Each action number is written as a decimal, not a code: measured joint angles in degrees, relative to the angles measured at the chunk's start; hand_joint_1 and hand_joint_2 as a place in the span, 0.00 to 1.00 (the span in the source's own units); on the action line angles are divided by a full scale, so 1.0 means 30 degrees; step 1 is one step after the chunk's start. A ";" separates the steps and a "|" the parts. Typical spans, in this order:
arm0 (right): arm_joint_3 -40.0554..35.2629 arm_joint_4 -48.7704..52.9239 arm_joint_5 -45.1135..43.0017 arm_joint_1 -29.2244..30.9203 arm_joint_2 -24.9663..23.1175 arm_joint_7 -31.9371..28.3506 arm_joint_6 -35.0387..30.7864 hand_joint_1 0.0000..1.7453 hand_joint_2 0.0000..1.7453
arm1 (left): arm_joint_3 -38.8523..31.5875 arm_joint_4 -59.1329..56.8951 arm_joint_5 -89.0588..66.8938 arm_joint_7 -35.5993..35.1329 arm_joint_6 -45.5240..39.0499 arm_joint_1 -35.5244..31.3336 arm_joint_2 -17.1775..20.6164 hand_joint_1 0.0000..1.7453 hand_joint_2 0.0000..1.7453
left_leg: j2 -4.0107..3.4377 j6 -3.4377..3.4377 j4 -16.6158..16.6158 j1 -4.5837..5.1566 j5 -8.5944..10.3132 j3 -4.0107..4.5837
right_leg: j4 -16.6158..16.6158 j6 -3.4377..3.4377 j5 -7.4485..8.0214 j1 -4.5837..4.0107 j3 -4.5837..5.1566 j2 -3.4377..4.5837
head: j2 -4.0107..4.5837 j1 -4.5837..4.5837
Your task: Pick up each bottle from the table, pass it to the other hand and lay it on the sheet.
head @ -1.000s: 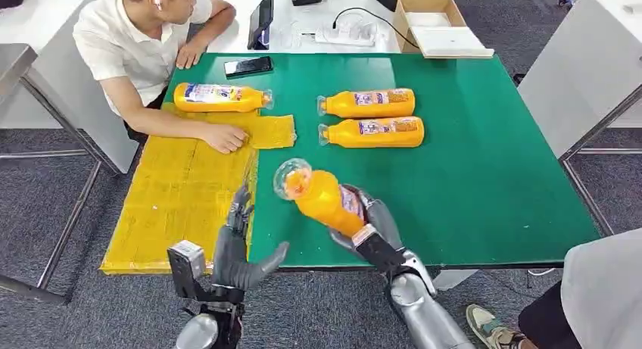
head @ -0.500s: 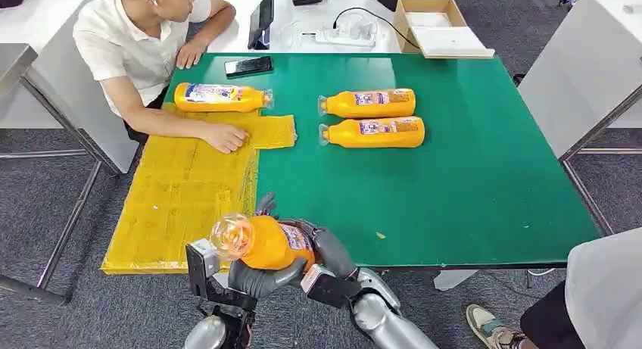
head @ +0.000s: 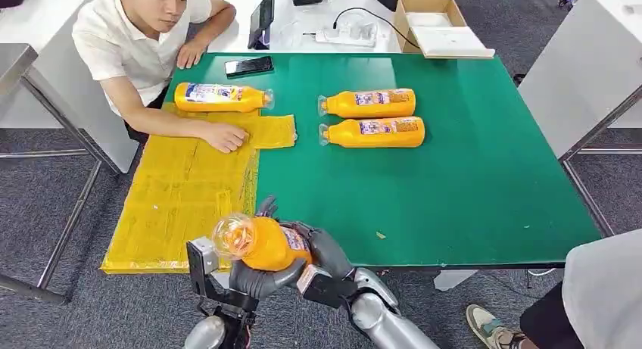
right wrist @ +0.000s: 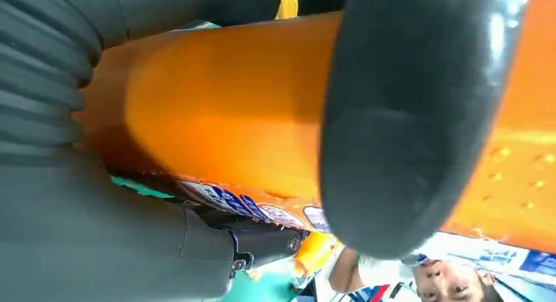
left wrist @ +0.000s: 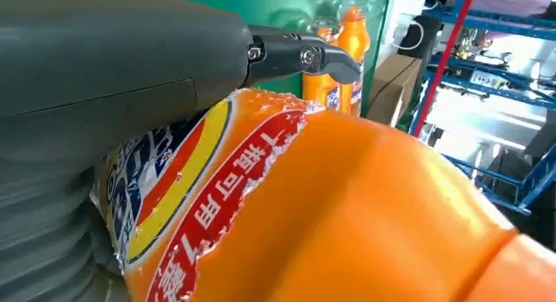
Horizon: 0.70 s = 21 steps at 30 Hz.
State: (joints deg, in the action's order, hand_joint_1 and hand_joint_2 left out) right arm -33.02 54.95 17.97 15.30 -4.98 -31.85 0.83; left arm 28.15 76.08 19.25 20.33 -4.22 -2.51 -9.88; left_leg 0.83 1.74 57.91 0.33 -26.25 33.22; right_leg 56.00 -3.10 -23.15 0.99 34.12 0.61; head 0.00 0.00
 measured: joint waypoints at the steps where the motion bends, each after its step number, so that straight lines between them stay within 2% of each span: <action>1: -0.0037 -0.0103 -0.0044 0.0054 -0.0059 0.0000 0.0023 0.99 1.00 | -0.0014 -0.0008 0.0119 0.0000 0.0051 -0.0022 0.0000 1.00 1.00 | -0.0001 0.0000 0.0000 0.0000 0.0000 0.0000 | 0.0000 0.0000 0.0000 0.0001 0.0000 0.0000 | 0.0000 0.0000; 2: -0.0088 -0.0255 -0.0167 0.0127 -0.0102 0.0014 0.0044 0.88 1.00 | -0.0022 -0.0008 0.0256 0.0036 0.0080 -0.0037 0.0007 1.00 1.00 | 0.0000 0.0000 0.0000 0.0000 0.0000 0.0000 | 0.0000 0.0000 0.0000 0.0001 0.0000 0.0000 | 0.0000 0.0007; 3: -0.0132 -0.0373 -0.0234 0.0196 -0.0138 0.0022 0.0052 0.68 1.00 | -0.0036 -0.0008 0.0321 0.0123 0.0131 -0.0036 0.0007 1.00 1.00 | 0.0000 0.0000 0.0000 0.0000 0.0000 -0.0001 | 0.0001 0.0000 0.0000 0.0000 0.0000 0.0000 | 0.0000 0.0007; 4: -0.0154 -0.0568 -0.0306 0.0283 -0.0182 0.0022 0.0059 0.00 1.00 | -0.0051 -0.0008 0.0467 0.0196 0.0197 -0.0030 0.0007 1.00 1.00 | 0.0000 0.0000 0.0000 0.0000 0.0000 0.0000 | 0.0001 0.0000 0.0000 0.0000 0.0002 0.0000 | 0.0007 0.0007; 5: -0.0183 -0.0744 -0.0372 0.0367 -0.0241 0.0022 0.0059 0.00 0.00 | -0.0087 -0.0008 0.0526 0.0270 0.0234 -0.0030 0.0007 1.00 1.00 | -0.0001 0.0000 0.0000 0.0000 0.0000 -0.0001 | 0.0001 0.0000 0.0000 0.0000 0.0002 0.0000 | 0.0001 0.0007; 17: -0.0197 -0.1421 -0.1385 -0.0133 -0.0831 -0.0401 -0.0794 0.00 0.00 | -0.1195 -0.0190 0.3310 -0.0517 0.0408 -0.0095 0.0044 1.00 1.00 | -0.0007 -0.0001 0.0000 -0.0001 -0.0001 0.0001 | 0.0001 0.0001 -0.0001 0.0000 0.0008 0.0002 | 0.0007 0.0000; 21: -0.0131 -0.1407 -0.1545 -0.0265 -0.0846 -0.0415 -0.1217 0.00 0.00 | -0.1771 -0.0204 0.2937 0.0184 -0.0555 -0.0121 0.0124 1.00 1.00 | -0.0013 0.0000 0.0000 -0.0001 0.0000 -0.0005 | 0.0000 0.0001 0.0000 -0.0001 0.0003 0.0003 | 0.0000 0.0000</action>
State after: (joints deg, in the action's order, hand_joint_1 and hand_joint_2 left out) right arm -33.42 50.73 13.33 14.51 -7.52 -33.09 -2.82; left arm 22.84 75.47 28.06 20.88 -5.88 -2.87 -9.51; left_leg 0.79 1.74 57.91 0.33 -26.25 33.21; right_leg 56.00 -3.09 -23.15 0.98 34.13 0.62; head 0.00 0.00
